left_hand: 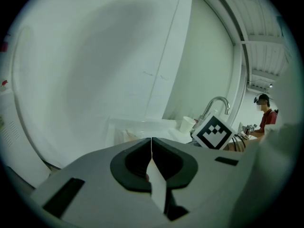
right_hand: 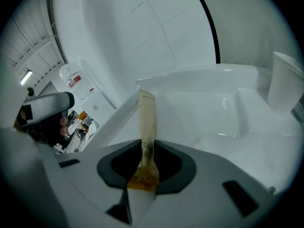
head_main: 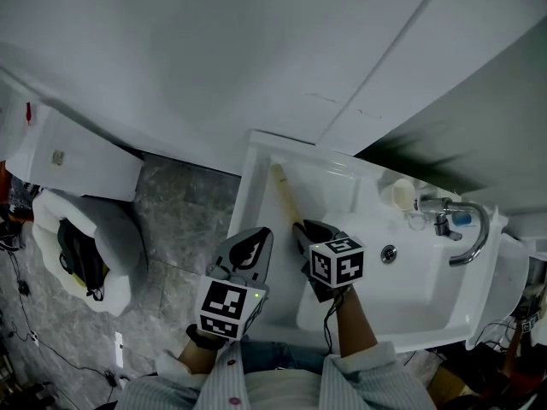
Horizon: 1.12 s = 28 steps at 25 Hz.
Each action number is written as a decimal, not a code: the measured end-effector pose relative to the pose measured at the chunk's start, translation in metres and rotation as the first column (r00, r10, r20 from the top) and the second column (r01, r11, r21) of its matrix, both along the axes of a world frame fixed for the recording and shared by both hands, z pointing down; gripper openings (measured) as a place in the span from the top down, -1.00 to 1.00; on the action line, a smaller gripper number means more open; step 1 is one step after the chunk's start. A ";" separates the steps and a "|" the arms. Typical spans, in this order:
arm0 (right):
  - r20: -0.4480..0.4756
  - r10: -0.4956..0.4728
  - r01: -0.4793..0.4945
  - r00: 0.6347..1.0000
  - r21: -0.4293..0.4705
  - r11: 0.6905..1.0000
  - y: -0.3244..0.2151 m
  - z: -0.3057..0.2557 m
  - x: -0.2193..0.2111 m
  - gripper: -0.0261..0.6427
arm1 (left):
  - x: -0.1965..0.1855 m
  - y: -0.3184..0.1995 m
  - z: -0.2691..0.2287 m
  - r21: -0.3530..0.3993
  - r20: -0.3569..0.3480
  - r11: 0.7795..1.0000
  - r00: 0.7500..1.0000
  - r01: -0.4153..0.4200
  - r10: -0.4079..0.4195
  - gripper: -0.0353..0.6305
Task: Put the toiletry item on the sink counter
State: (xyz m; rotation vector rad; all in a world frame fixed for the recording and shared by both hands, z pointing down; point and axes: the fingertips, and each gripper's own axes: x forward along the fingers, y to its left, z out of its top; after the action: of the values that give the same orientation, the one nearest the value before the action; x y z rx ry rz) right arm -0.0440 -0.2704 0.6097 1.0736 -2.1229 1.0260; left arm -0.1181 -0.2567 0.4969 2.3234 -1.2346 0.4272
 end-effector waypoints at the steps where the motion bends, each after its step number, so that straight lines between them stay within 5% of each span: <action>1: -0.001 -0.001 0.001 1.000 0.000 1.000 0.000 0.000 0.000 0.67 | -0.001 -0.001 -0.001 0.000 -0.001 1.000 1.000 0.003 -0.003 0.84; 28: 0.014 0.029 -0.030 0.999 0.040 0.999 0.008 -0.016 0.004 0.36 | -0.001 0.011 -0.022 0.054 0.013 0.999 1.000 -0.008 0.007 0.84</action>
State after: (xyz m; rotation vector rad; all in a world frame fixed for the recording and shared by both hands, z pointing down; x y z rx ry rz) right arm -0.0399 -0.2628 0.5932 1.1231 -2.1530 1.0111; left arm -0.1194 -0.2455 0.4748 2.3743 -1.2583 0.4165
